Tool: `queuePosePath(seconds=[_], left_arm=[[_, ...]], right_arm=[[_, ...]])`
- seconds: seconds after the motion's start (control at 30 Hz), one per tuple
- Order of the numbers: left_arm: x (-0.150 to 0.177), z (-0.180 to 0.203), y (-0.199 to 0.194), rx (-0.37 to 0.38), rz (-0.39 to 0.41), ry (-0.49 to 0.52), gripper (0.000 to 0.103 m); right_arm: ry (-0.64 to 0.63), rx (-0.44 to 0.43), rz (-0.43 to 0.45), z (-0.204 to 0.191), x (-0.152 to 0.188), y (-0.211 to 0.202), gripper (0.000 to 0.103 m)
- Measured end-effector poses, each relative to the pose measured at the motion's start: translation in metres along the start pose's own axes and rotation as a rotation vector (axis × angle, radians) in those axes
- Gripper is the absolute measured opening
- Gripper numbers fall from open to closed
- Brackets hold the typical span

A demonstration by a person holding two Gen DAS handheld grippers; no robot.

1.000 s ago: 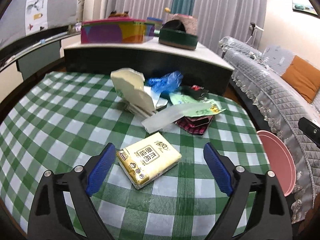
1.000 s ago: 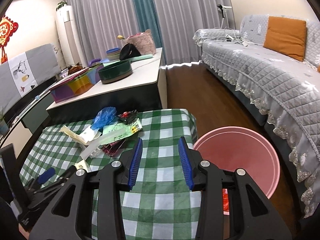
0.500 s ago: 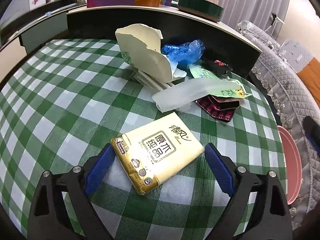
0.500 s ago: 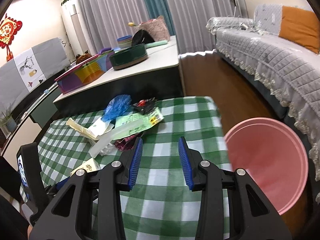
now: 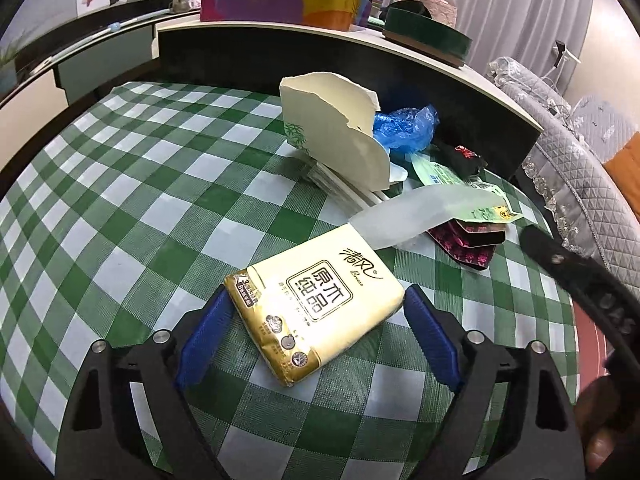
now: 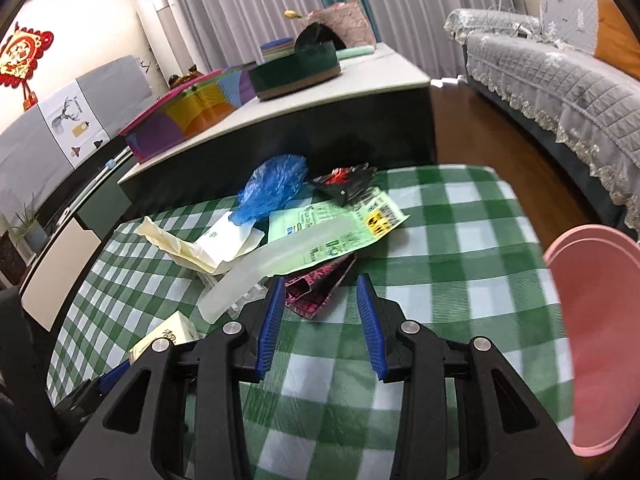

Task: Collect trash
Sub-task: 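Grasp the dark red wrapper with the right tool while the left tool grasps the tissue pack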

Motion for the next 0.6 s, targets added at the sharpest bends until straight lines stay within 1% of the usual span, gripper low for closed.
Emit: queuePosePath(seconds=[0.17,0.27,0.3,0.43,0.53,0.6], left_arm=[[-0.002,-0.006,0.002,0.002,-0.003,-0.016,0.083],[-0.003,-0.006,0.000,0.005,0.003,-0.009,0.083],[-0.004,-0.006,-0.001,0.006,0.007,-0.006,0.083],[-0.006,-0.006,-0.003,0.011,0.015,-0.002,0.083],[-0.006,-0.006,-0.002,0.024,0.016,-0.005,0.083],[-0.006,-0.005,-0.002,0.022,0.022,0.003,0.083]], right_arm=[[0.038,-0.013,-0.017,0.001,-0.002,0.017,0.038],[0.051,-0.005,-0.033,0.003,-0.003,0.027,0.038],[0.055,-0.002,-0.039,0.003,-0.002,0.029,0.036],[0.064,-0.013,-0.059,0.002,0.003,0.033,0.024],[0.045,-0.011,-0.056,0.000,0.003,0.030,0.018],[0.041,-0.006,-0.049,0.001,0.003,0.024,0.016]])
Point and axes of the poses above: each gripper's, at about its wrist camera, not at the fingertips, and y roughly the way its jaws point, z to its right, x to its underside, the point moved 10 cm from there along y, roughly the way its jaws point, and after that the axes turned 5 degrees about -x, right-handed, at the moved point
